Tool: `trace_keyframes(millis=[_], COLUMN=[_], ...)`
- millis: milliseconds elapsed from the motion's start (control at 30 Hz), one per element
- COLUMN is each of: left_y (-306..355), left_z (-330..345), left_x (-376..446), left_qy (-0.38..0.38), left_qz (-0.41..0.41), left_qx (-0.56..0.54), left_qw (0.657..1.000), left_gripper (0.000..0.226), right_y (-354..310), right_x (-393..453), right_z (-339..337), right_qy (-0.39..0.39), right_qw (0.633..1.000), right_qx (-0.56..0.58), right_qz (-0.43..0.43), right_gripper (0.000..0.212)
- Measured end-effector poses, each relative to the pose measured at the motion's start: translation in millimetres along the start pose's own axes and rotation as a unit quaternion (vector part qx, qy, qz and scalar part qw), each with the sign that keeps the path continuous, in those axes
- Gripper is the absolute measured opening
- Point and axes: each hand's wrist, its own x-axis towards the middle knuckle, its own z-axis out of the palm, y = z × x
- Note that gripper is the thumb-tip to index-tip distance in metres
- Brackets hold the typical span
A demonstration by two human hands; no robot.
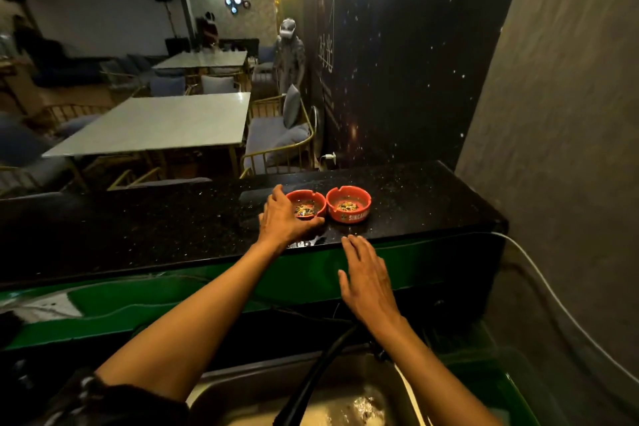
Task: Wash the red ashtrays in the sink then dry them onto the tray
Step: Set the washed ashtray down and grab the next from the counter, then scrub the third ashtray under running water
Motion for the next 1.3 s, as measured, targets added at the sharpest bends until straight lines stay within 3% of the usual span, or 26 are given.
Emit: trace_keyframes(millis=[333, 667, 833, 933, 1067, 1167, 1300], left_y=[-0.1, -14.0, -16.8, -23.3, -41.7, -58.0, -81.2], left_z=[6.3, -15.8, -40.4, -50.9, -56.5, -55.0, -50.2], left_x=[16.6, -33.2, -78.8, -115.3, -163.1, -198.2, -244.2], left_qy=[0.010, 0.056, 0.070, 0.062, 0.036, 0.029, 0.030], left_qz=[-0.003, 0.038, 0.085, 0.099, 0.095, 0.095, 0.099], left_qx=[-0.022, -0.065, -0.067, -0.065, -0.084, -0.094, -0.115], left_qw=[1.000, 0.996, 0.992, 0.991, 0.991, 0.991, 0.988], left_gripper=[0.126, 0.114, 0.110, 0.112, 0.112, 0.112, 0.108], right_y=[-1.0, -10.6, -12.1, -20.7, -55.7, -76.5, -96.0], right_x=[0.0, 2.6, 7.4, -1.8, -48.5, -83.9, -128.5], right_z=[12.2, 2.5, -12.3, -24.2, -37.6, -36.4, -31.3], right_qy=[0.017, -0.013, -0.025, 0.008, 0.036, -0.016, -0.102], right_qw=[1.000, 0.999, 0.999, 0.995, 0.964, 0.924, 0.837], right_qx=[-0.003, -0.018, -0.003, 0.083, 0.247, 0.352, 0.485], right_qz=[0.004, 0.034, 0.026, 0.051, 0.092, 0.149, 0.231], right_gripper=[0.067, 0.071, 0.061, 0.041, 0.031, 0.038, 0.037])
